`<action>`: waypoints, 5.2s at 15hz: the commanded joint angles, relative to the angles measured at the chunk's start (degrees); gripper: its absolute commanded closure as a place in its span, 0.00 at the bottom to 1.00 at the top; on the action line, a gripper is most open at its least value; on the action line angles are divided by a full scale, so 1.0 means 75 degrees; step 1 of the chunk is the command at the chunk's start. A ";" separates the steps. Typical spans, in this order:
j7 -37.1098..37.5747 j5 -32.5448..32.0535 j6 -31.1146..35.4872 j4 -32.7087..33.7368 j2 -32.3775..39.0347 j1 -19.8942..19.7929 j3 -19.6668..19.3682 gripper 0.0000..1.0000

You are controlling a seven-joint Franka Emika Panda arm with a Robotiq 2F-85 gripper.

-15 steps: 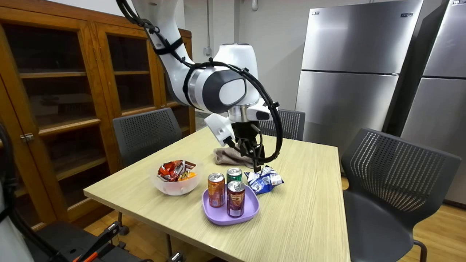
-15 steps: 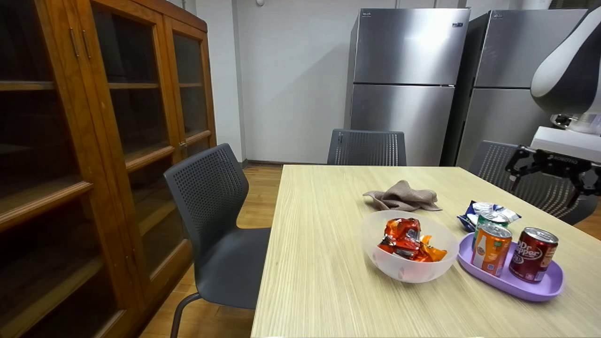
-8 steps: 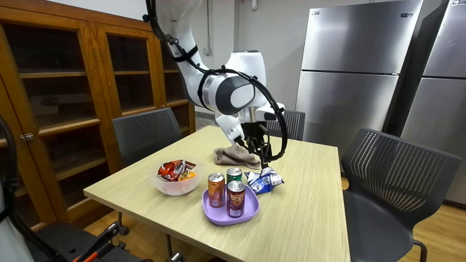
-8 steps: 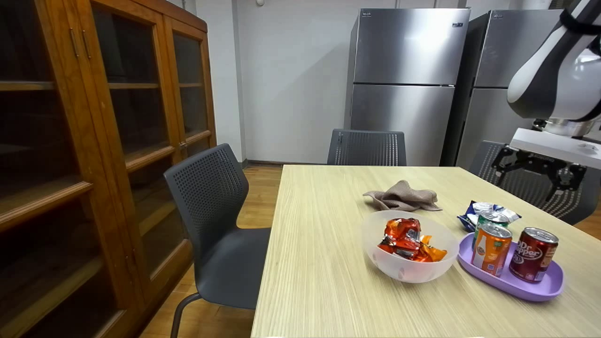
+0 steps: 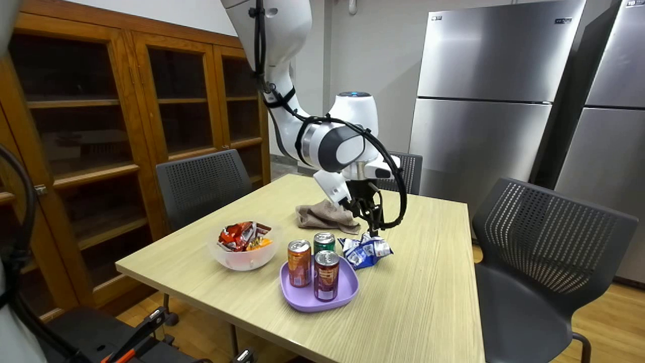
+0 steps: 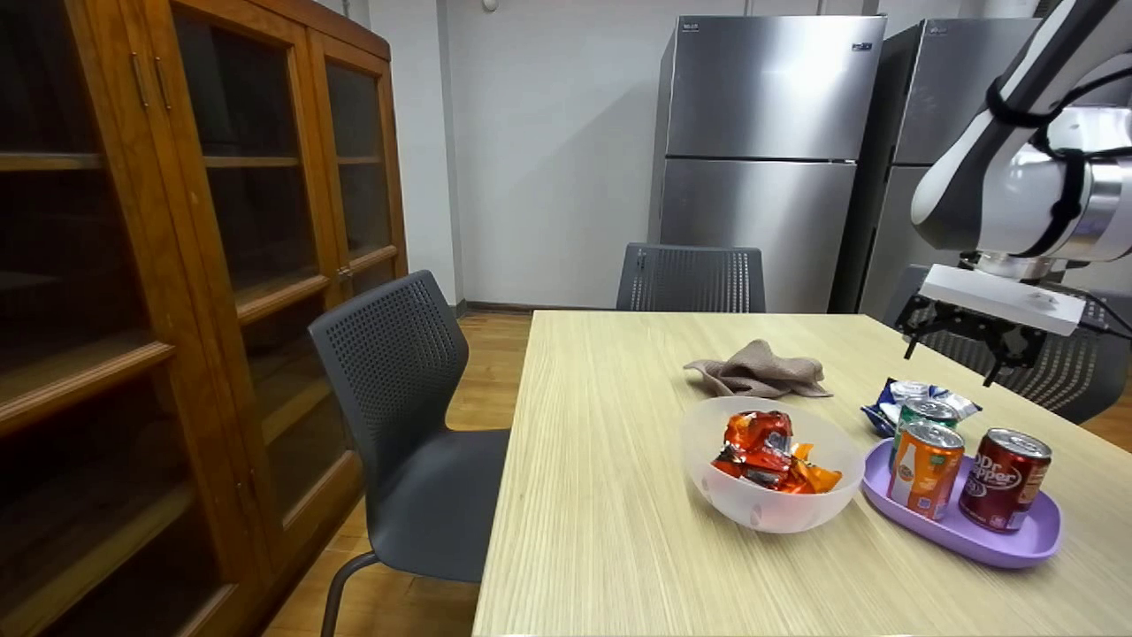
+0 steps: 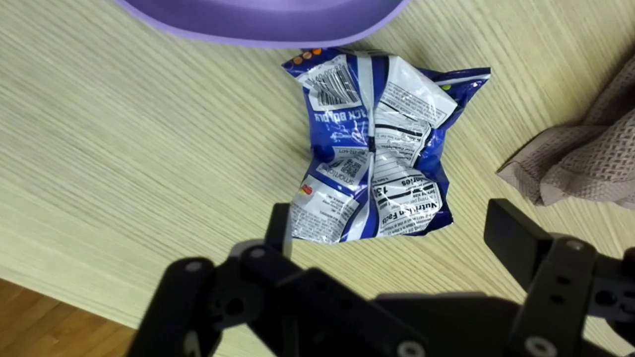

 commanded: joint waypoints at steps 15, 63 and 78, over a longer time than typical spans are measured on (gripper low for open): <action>-0.0340 0.0145 -0.0989 0.1815 0.1645 -0.0275 0.0350 0.00; 0.0425 -0.1706 0.0153 -0.2961 -0.3285 0.2131 0.0631 1.00; 0.1539 -0.2360 -0.0735 -0.2441 -0.2446 0.2559 0.0900 1.00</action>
